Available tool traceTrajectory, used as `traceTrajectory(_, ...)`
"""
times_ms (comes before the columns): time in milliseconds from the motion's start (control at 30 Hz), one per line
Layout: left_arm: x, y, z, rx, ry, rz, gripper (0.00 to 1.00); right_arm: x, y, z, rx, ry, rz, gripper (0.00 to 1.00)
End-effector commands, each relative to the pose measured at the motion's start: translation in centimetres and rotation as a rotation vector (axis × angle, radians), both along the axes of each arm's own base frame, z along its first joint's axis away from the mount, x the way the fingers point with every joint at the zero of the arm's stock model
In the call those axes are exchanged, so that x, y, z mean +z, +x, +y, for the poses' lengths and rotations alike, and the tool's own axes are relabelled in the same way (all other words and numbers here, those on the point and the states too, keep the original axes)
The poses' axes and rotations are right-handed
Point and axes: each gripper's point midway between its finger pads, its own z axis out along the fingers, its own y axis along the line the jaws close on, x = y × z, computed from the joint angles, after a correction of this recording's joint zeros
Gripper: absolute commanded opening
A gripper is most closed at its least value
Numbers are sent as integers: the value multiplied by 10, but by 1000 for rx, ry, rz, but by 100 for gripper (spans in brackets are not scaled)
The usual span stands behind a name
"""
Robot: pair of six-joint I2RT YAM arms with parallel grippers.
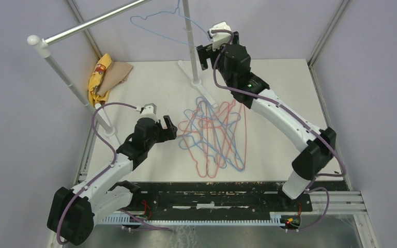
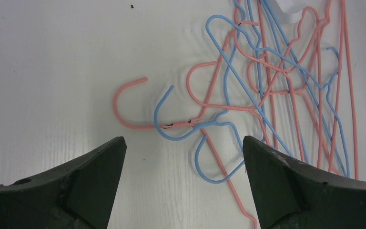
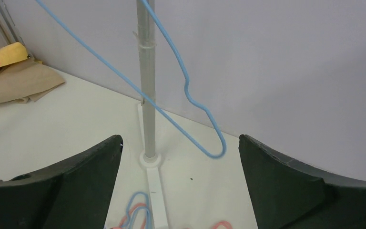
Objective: Organize the hangers
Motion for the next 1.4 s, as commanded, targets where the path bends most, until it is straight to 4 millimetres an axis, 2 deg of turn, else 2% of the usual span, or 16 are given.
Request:
traceTrajectory(0,7,9,-1,43,-32,-20,99,51,-46,-34,0,101,-77,100)
traceTrajectory(67,2,10,-1,45,-25,-8,99,39,-62,-49,-20,82,-47,100)
traceTrajectory(133,-2,10,0,48,-15,5,99,17,-77,-65,-64,71,-9,100)
traceTrajectory(267,-10,12,-1,50,-2,27,99,-56,-110,-82,-78,50,153,100)
traceTrajectory(300,-12,13,-1,49,-1,30,99,-88,-118,-85,-88,46,220,98)
traceTrajectory(333,-13,14,-2,49,1,31,99,-102,-124,-89,-99,58,255,94)
traceTrajectory(367,-13,14,-3,46,3,33,99,-134,-132,-94,-113,40,317,88)
traceTrajectory(467,-15,15,-3,43,6,40,99,-191,-151,-104,-140,35,449,60)
traceTrajectory(533,-15,16,-5,38,5,41,99,-220,-162,-107,-153,33,534,57)
traceTrajectory(667,-17,16,-6,39,-1,48,99,-262,-179,-114,-201,36,659,61)
traceTrajectory(800,-20,15,-7,37,-7,56,99,-296,-194,-121,-236,39,747,60)
traceTrajectory(867,-21,15,-6,37,-6,59,99,-309,-202,-121,-232,52,783,56)
traceTrajectory(967,-24,14,-7,36,-1,66,99,-327,-216,-110,-165,98,851,44)
traceTrajectory(1100,-28,14,-6,35,9,76,99,-348,-235,-97,-90,152,939,43)
traceTrajectory(1200,-31,14,-6,36,9,81,99,-357,-240,-95,-71,155,960,43)
traceTrajectory(1367,-33,14,-8,30,7,87,99,-359,-235,-92,-66,132,960,47)
